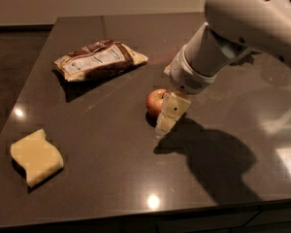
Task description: Move apple near sponge
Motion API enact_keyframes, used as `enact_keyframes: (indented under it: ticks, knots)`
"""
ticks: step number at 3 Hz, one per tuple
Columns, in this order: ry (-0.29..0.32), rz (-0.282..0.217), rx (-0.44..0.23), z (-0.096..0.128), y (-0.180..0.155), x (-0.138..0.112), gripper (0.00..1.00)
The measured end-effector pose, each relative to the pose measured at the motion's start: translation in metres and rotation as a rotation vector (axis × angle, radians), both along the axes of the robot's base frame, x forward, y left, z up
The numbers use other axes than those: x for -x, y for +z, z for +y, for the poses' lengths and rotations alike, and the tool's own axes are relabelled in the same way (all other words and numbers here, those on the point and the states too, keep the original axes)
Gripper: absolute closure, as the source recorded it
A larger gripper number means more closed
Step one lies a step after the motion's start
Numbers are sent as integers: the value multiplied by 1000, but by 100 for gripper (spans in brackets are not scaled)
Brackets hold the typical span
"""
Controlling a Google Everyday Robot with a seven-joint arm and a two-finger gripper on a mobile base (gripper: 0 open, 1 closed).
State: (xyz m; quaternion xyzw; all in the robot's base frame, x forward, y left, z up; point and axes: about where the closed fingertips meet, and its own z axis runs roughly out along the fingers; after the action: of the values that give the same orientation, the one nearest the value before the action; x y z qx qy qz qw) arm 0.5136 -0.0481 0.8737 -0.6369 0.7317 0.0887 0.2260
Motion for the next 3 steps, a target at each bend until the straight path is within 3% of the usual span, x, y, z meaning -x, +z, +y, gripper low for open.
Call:
enact_keyframes:
  ticks: [1,3]
  knots:
    - [29,12,4,8,-8,1,0]
    - [53,18,15,12,-14,-2,42]
